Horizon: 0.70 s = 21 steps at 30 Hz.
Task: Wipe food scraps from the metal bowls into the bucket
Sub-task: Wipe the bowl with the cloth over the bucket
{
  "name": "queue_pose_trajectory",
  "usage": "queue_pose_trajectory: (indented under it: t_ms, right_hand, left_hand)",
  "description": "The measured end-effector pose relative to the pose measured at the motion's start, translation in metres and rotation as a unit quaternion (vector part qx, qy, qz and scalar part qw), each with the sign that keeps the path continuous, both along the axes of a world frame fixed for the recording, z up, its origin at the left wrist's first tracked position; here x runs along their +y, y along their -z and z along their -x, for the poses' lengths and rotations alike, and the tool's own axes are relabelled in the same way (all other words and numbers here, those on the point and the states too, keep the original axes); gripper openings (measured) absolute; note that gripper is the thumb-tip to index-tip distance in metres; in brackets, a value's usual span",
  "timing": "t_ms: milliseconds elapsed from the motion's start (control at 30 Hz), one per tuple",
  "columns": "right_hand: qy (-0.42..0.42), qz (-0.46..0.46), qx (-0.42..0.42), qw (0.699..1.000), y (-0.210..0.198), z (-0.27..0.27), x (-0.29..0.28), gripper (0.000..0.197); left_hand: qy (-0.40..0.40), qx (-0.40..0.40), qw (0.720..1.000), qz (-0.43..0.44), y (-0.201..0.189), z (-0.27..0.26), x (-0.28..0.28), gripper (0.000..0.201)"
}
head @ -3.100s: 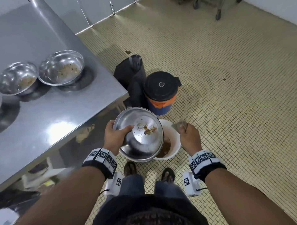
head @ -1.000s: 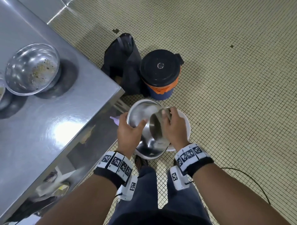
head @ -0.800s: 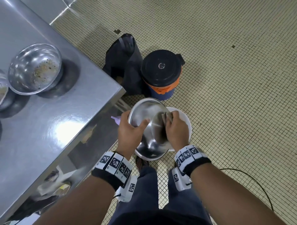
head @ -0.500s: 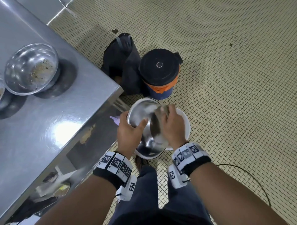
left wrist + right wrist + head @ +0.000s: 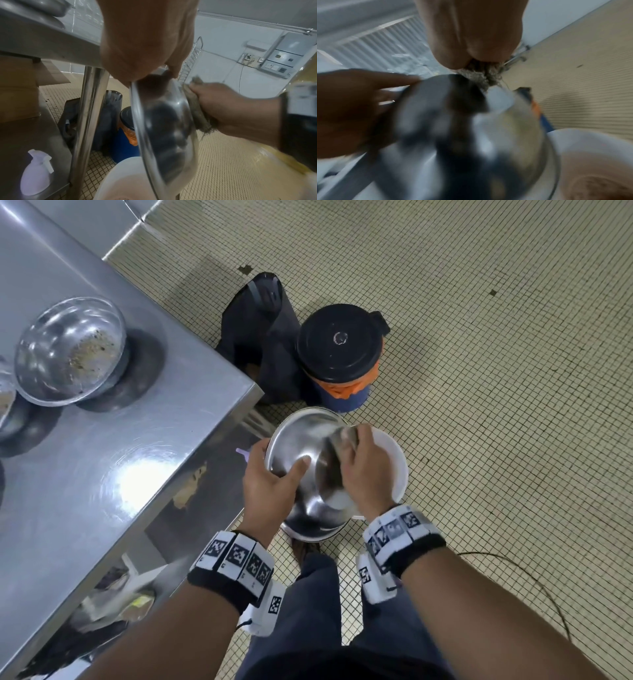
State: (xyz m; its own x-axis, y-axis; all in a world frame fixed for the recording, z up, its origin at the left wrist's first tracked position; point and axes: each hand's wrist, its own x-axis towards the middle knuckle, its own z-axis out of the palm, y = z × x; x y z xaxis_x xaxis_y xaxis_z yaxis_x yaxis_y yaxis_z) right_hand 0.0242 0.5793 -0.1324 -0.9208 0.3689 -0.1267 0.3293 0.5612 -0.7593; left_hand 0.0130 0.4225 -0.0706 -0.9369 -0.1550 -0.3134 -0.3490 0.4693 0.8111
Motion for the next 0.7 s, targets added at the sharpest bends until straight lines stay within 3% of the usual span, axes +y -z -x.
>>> queue_pose_trajectory:
  t_ms: [100, 200, 300, 533, 700]
  right_hand:
    - [-0.033, -0.029, 0.030, 0.999, -0.001, -0.017, -0.022, 0.033]
    - [0.019, -0.030, -0.046, 0.998, 0.020, -0.023, -0.003, 0.049]
    - [0.049, -0.019, -0.103, 0.993, 0.030, -0.019, 0.017, 0.045]
    - [-0.018, -0.041, 0.048, 0.998, -0.005, -0.022, -0.020, 0.023]
    - [0.032, 0.049, -0.055, 0.997, 0.011, -0.016, 0.007, 0.041]
  left_hand:
    - [-0.024, 0.008, 0.999, -0.021, -0.002, 0.006, 0.006, 0.049]
    - [-0.027, 0.012, 0.999, -0.033, -0.005, 0.008, 0.003, 0.051]
    - [-0.031, 0.013, 0.999, -0.037, -0.005, 0.007, 0.000, 0.049]
    - [-0.032, 0.018, 0.999, -0.034, -0.002, 0.012, 0.010, 0.050]
    - [-0.035, 0.026, 0.999, -0.032, -0.003, 0.007, 0.006, 0.052]
